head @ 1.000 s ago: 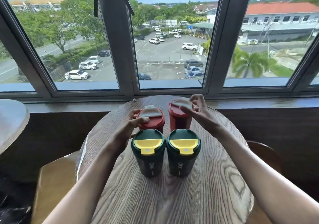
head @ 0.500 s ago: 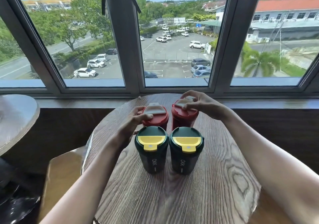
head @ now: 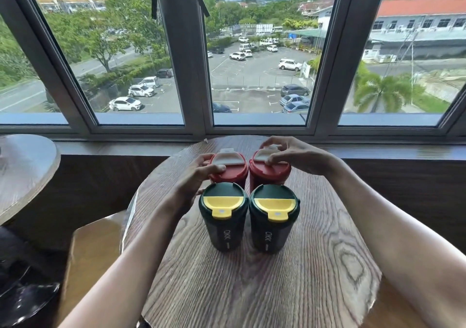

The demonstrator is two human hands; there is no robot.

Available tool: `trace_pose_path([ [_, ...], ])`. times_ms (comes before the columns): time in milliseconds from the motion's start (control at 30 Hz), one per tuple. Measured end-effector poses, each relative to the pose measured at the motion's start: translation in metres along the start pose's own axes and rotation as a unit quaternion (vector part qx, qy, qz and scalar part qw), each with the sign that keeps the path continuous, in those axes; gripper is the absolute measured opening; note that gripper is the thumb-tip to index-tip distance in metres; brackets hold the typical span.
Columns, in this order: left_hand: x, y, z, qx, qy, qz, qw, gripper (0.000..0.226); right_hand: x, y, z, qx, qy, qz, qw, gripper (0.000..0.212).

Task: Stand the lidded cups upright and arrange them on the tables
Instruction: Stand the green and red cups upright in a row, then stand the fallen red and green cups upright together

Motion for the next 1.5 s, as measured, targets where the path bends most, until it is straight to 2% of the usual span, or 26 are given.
trace_pose_path([
  [300, 0.001, 0.000, 0.001, -0.004, -0.004, -0.005, 1.000, 0.061, 0.003, -0.006, -0.006, -0.008, -0.016, 0.014, 1.000, 0.043],
  [367, 0.003, -0.001, -0.001, -0.020, -0.011, -0.007, 1.000, 0.068, 0.005, -0.004, -0.005, -0.007, -0.012, -0.003, 1.000, 0.046],
  [433, 0.007, 0.001, -0.004, -0.039, -0.024, -0.014, 0.999, 0.076, 0.006, 0.002, 0.004, 0.033, 0.008, -0.053, 0.998, 0.045],
  [500, 0.011, 0.008, -0.010, -0.058, -0.054, -0.047, 0.996, 0.064, 0.008, 0.009, 0.021, 0.090, 0.043, -0.121, 0.988, 0.039],
  [567, 0.018, 0.025, -0.021, -0.085, -0.114, -0.123, 0.982, 0.034, 0.007, 0.009, 0.043, 0.132, 0.084, -0.161, 0.975, 0.030],
  [633, 0.031, 0.046, -0.037, -0.129, -0.169, -0.197, 0.957, 0.016, 0.001, -0.001, 0.066, 0.167, 0.110, -0.161, 0.966, 0.024],
  [700, 0.045, 0.064, -0.049, -0.183, -0.192, -0.226, 0.937, 0.012, -0.007, -0.019, 0.091, 0.208, 0.127, -0.146, 0.959, 0.023],
  [800, 0.067, 0.095, -0.062, -0.244, -0.194, -0.241, 0.919, 0.009, -0.022, -0.061, 0.126, 0.243, 0.162, -0.124, 0.948, 0.022],
  [1067, 0.164, 0.222, -0.075, -0.334, -0.178, -0.328, 0.866, 0.006, -0.077, -0.229, 0.197, 0.235, 0.211, -0.045, 0.948, 0.021],
  [1233, 0.230, 0.312, -0.064, -0.339, -0.132, -0.392, 0.845, 0.006, -0.109, -0.355, 0.224, 0.181, 0.232, 0.019, 0.956, 0.018],
  [1500, 0.288, 0.448, -0.037, -0.318, -0.080, -0.451, 0.830, 0.005, -0.175, -0.513, 0.240, 0.076, 0.222, 0.084, 0.968, 0.029],
])
Point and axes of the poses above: each hand's wrist, its own x-axis away from the middle knuckle, its own y-axis out of the back of the hand, z = x × y, the point moved 7 cm from there along -x, towards the middle knuckle, and after that the axes turned 1 degree about z, right-handed, at the moved point
